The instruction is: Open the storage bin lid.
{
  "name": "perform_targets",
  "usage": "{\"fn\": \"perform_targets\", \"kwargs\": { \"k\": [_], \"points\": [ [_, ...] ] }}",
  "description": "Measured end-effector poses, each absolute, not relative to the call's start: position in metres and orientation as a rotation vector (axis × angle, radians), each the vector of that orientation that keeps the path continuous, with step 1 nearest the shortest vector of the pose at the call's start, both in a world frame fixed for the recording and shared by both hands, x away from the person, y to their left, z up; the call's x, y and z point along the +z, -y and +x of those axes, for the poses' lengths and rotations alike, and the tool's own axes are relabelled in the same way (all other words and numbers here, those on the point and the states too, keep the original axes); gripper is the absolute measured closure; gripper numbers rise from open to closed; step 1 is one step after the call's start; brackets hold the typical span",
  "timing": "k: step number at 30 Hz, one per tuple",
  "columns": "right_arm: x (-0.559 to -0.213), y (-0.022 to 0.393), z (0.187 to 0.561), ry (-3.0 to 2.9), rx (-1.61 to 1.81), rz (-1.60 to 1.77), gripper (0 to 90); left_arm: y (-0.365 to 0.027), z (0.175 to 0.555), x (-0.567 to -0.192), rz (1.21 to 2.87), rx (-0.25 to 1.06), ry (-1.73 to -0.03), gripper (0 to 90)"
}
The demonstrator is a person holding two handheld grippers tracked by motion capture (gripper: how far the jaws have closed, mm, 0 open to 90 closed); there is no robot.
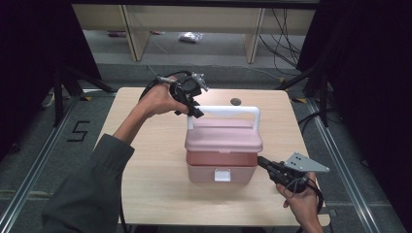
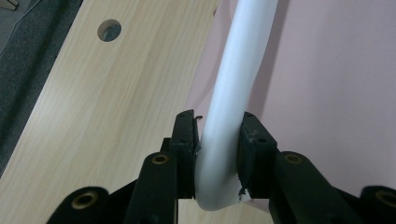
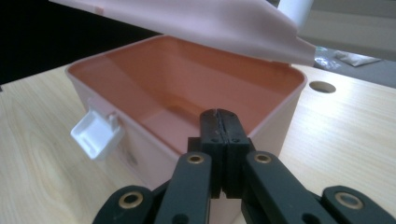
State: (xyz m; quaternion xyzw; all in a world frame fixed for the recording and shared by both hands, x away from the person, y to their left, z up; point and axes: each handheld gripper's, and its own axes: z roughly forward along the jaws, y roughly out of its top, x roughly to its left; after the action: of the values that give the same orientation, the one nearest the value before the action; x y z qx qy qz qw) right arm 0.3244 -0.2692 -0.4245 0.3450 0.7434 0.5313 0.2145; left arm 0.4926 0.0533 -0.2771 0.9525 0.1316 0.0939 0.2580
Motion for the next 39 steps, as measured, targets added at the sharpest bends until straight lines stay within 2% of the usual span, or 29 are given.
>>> {"fn": "perform_targets", "kwargs": {
  "k": [11,16,18,26,30,39],
  "points": [
    [-0.418,0.263,0.353,-2.047,1.519,0.922,89.4,-0.053,0.492,-0.277,2.576,0.259,-0.381,69.1],
    [-0.412,0.264,0.356,-2.042,1.509,0.906,89.5,-0.058,0.492,-0.278,2.549,0.277,-0.423,61.9],
    [-0.411,0.265,0.358,-2.048,1.519,0.896,89.5,-0.062,0.492,-0.276,2.508,0.303,-0.453,56.1],
    [-0.410,0.265,0.361,-2.033,1.534,0.881,89.4,-0.076,0.484,-0.269,2.437,0.317,-0.549,47.2],
    [-0.407,0.265,0.362,-2.032,1.512,0.881,89.4,-0.081,0.479,-0.263,2.410,0.321,-0.611,37.0],
    [-0.403,0.263,0.363,-2.036,1.515,0.877,89.1,-0.100,0.468,-0.257,2.352,0.340,-0.681,30.0]
  ]
}}
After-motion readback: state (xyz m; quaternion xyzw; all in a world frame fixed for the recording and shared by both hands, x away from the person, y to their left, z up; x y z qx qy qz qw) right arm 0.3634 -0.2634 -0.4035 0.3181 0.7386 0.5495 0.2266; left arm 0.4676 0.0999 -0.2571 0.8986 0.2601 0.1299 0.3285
